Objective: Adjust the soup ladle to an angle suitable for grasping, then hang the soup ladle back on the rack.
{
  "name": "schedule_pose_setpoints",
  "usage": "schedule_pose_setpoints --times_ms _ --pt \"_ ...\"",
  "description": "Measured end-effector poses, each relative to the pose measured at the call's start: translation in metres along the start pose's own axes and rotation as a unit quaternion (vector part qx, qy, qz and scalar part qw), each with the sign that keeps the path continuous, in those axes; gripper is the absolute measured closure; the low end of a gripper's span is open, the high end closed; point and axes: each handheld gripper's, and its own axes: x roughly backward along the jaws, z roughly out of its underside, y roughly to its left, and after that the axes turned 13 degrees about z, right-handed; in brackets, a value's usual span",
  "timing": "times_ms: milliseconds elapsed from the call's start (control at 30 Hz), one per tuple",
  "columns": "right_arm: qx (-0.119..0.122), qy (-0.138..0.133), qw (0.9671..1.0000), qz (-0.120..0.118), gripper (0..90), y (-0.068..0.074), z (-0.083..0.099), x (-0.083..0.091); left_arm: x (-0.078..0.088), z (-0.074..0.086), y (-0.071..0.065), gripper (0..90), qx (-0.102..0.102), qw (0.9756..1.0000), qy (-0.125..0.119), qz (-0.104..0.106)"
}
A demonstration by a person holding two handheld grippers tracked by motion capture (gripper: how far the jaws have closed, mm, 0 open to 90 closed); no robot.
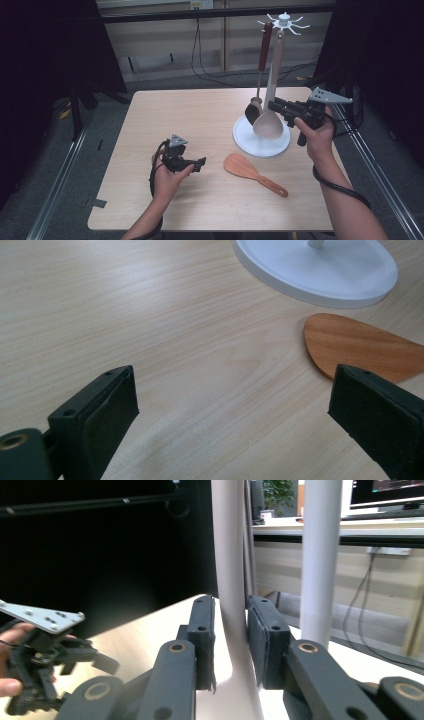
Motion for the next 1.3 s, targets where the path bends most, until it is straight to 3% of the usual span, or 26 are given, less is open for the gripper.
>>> schedule_pose_setpoints --times_ms 167,367,533,633,767,867,1000,1067,1300 --pt "0.000 -0.013 0.9999 0.003 68.4 0.003 -0.004 0.000 0.000 0.000 0.000 5.5 0.002 1.0000 -0.001 0.001" --pt "0.003 -0.022 0.9997 0.005 68.0 0.008 -0.009 0.000 0.002 0.000 -0.001 5.8 0.000 1.0000 0.003 0.001" --pt "0.015 -0.056 0.9981 0.020 67.6 0.013 -0.016 0.004 0.003 0.000 -0.001 5.9 0.000 1.0000 -0.002 0.001" --pt "0.018 -0.087 0.9952 0.042 72.2 0.016 -0.022 0.009 0.003 0.000 0.000 5.9 0.000 1.0000 -0.001 0.001" --pt "0.021 -0.131 0.9874 0.086 82.2 0.020 -0.032 0.013 0.002 0.001 0.001 5.9 0.001 1.0000 0.000 0.000" --pt "0.023 -0.155 0.9821 0.105 87.2 0.022 -0.039 0.015 0.000 0.002 0.000 5.9 0.002 1.0000 0.002 0.000" --pt "0.021 -0.172 0.9763 0.129 90.0 0.024 -0.050 0.017 -0.001 0.003 0.001 5.9 0.002 1.0000 0.004 -0.001" --pt "0.005 -0.184 0.9738 0.134 90.0 0.025 -0.055 0.017 -0.001 0.003 0.001 5.8 0.006 1.0000 0.004 -0.002" --pt "0.000 -0.198 0.9672 0.159 90.0 0.028 -0.070 0.015 0.000 0.003 0.001 5.7 0.004 1.0000 0.001 -0.001"
